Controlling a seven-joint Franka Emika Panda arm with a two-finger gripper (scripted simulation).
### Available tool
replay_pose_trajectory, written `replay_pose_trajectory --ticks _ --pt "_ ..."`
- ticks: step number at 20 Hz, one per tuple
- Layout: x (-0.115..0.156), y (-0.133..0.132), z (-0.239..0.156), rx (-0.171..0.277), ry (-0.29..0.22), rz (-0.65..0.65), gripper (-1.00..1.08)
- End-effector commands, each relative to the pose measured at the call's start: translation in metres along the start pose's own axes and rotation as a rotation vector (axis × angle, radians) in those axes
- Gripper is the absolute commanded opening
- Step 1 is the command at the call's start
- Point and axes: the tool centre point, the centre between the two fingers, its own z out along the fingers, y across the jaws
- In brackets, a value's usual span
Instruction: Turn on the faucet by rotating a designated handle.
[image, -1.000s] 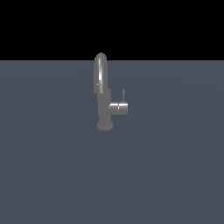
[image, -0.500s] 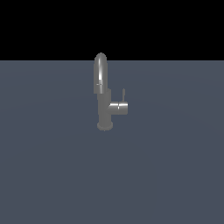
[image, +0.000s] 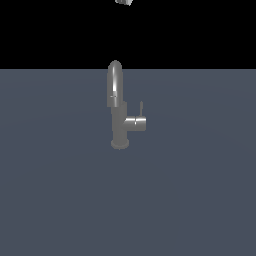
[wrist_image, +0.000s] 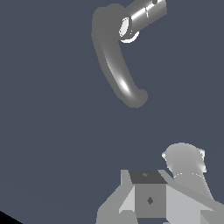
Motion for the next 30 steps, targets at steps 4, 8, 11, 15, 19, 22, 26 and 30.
replay_pose_trajectory --ticks 4,8,11,15,19,22,26,30 --pt "0.036 -0.003 0.000 0.096 -0.083 0.084 -1.00" --pt "0.063 -0.004 0.002 0.169 -0.146 0.148 -1.00" --pt "0.084 -0.003 0.005 0.225 -0.195 0.197 -1.00" --pt "0.112 -0.001 0.010 0.304 -0.263 0.265 -1.00" --pt "0.142 0.003 0.018 0.387 -0.336 0.338 -1.00" --pt "0.165 0.007 0.026 0.454 -0.394 0.396 -1.00" --pt "0.195 0.014 0.041 0.549 -0.476 0.479 -1.00" --pt "0.224 0.021 0.058 0.642 -0.557 0.562 -1.00"
